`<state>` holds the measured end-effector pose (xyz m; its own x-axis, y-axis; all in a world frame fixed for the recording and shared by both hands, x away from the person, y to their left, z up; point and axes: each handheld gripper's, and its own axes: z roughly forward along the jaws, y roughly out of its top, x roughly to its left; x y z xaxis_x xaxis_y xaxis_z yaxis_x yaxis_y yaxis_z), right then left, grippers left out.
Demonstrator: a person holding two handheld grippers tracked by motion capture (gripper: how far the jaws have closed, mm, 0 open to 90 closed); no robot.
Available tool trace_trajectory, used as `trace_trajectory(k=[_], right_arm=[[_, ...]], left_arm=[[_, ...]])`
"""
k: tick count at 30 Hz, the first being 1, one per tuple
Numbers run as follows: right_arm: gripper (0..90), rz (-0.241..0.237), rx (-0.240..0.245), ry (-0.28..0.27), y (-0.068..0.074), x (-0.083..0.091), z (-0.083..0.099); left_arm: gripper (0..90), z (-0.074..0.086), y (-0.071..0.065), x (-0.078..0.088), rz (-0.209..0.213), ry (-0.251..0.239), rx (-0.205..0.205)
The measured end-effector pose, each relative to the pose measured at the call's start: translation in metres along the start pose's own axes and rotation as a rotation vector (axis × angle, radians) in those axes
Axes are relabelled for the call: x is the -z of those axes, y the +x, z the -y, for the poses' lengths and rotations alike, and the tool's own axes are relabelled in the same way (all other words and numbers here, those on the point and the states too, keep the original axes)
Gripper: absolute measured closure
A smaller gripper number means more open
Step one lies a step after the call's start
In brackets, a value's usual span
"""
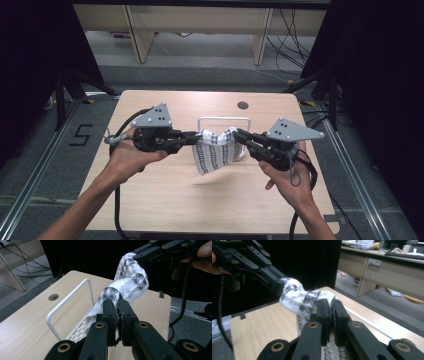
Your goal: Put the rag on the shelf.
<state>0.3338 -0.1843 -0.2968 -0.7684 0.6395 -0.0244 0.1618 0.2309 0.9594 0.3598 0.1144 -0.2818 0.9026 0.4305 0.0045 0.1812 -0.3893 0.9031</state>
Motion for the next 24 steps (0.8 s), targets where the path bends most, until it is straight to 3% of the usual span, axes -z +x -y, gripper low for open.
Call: trace_trajectory(k=[5,8,17,19,24], right_arm=[[86.3,0.037,-0.010,-0.006,-0.018,-0.003,-0.002],[86.3,0.044,-0.042,-0.014,-0.026,-0.005,-0.003],[86.3,0.063,-0.080,-0.017,-0.044,-0.012,-0.003],[86.3,0.063,-0.118,-0.014,-0.049,-0.015,-0.004],[86.3,0.073,-0.118,-0.004,-0.059,-0.023,-0.007]], left_arm=[[85.1,-0.012,0.018,-0.018,-0.020,0.008,0.016],[85.1,-0.017,0.024,-0.025,-0.021,0.001,0.028],[85.1,-0.027,0.042,-0.036,-0.040,-0.007,0.059],[85.1,-0.031,0.048,-0.040,-0.050,-0.017,0.073],[85.1,-0.036,0.060,-0.049,-0.084,-0.002,0.089]])
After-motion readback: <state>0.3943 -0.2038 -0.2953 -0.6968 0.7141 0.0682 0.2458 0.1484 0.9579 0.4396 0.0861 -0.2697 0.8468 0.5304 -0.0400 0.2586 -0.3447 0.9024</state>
